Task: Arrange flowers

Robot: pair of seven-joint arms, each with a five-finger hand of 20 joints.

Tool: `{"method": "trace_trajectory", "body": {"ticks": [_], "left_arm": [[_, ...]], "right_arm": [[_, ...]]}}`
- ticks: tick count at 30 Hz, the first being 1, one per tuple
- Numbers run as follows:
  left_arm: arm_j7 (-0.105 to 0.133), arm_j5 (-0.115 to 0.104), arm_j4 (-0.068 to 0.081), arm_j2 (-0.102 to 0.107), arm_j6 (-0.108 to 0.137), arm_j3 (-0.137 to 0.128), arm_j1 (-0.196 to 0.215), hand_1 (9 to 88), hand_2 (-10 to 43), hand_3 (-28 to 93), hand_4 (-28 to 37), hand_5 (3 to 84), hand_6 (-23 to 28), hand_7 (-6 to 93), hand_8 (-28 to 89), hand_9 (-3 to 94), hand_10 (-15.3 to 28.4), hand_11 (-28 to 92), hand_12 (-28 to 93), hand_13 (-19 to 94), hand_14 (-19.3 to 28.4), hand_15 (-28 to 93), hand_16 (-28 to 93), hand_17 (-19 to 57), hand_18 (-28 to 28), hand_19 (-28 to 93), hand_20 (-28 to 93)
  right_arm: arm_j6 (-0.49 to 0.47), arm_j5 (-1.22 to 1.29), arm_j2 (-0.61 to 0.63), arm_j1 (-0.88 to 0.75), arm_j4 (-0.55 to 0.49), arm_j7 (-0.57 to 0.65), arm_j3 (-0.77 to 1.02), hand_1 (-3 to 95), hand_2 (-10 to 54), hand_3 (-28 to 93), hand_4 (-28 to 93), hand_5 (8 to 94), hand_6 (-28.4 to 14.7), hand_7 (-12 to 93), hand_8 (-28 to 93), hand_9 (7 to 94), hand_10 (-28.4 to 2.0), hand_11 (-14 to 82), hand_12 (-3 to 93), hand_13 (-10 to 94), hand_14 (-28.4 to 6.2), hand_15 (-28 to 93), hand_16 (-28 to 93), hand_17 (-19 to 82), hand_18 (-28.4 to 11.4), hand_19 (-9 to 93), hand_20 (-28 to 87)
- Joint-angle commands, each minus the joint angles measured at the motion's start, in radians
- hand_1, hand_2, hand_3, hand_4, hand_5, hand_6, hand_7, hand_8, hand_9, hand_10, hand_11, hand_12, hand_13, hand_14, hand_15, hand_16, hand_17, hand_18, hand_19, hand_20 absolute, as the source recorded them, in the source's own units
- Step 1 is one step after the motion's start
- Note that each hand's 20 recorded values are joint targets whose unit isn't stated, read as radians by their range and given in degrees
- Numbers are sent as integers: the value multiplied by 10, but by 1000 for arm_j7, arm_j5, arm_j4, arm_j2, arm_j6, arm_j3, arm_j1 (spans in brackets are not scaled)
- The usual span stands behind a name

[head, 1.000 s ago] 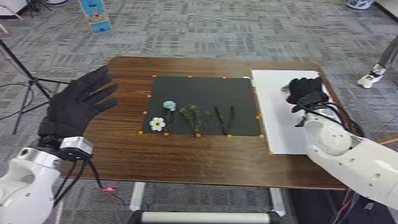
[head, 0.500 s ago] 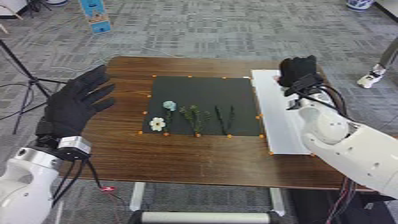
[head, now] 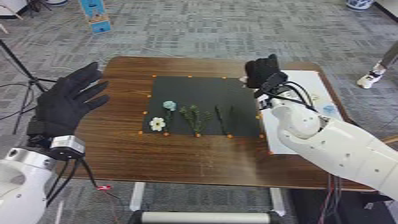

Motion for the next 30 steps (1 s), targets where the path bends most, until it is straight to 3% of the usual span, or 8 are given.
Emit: {"method": "trace_trajectory", "body": {"ticks": [1, 10, 16, 18, 20, 30], "left_arm": [[8, 1, -8, -4, 6, -7, 8, 200, -69, 670, -283, 248, 27, 173, -93, 205, 103, 164, 150, 180, 129, 155, 39, -129, 225, 394, 66], [7, 1, -6, 11, 7, -18, 5, 198, -69, 671, -283, 248, 27, 171, -93, 204, 102, 163, 151, 180, 129, 154, 40, -129, 226, 394, 66], [9, 1, 5, 19, 2, 3, -26, 196, -70, 673, -283, 249, 27, 172, -93, 204, 101, 162, 151, 179, 129, 153, 40, -129, 226, 394, 66], [8, 1, 7, 25, 1, 10, -36, 197, -70, 672, -283, 249, 27, 171, -93, 204, 102, 162, 151, 179, 129, 152, 41, -129, 226, 394, 66], [6, 0, 16, 33, -1, 26, -59, 198, -70, 672, -283, 248, 27, 171, -93, 204, 101, 162, 152, 179, 129, 152, 42, -129, 226, 394, 66], [7, 1, 28, 60, -15, 59, -116, 199, -70, 671, -283, 249, 28, 170, -92, 204, 101, 164, 152, 179, 130, 153, 41, -129, 226, 394, 66]], "right_arm": [[7, -1, -96, 76, -27, -34, -98, 471, -95, 819, -283, 649, 33, 556, 39, 725, -72, 326, 520, 575, -71, 729, 435, 227, -197, 765, 570], [-40, -1, -207, 105, 16, -26, -184, 472, -95, 817, -283, 651, 33, 556, 32, 726, -72, 325, 519, 576, -69, 729, 434, 228, -195, 764, 569], [-48, 3, -286, 126, 50, -14, -235, 474, -95, 814, -283, 653, 34, 557, 23, 727, -71, 322, 518, 578, -69, 730, 433, 229, -195, 764, 568], [-42, 8, -329, 129, 114, -68, -225, 474, -95, 813, -283, 652, 34, 558, 23, 728, -71, 320, 517, 578, -69, 729, 434, 229, -194, 764, 567], [-42, 9, -341, 142, 113, -49, -249, 475, -95, 812, -283, 653, 35, 558, 22, 728, -71, 319, 518, 578, -69, 729, 433, 229, -195, 764, 567], [-32, 6, -354, 157, 98, 18, -294, 476, -95, 808, -283, 655, 36, 557, 17, 730, -70, 314, 518, 579, -67, 730, 432, 229, -194, 764, 567]]}}
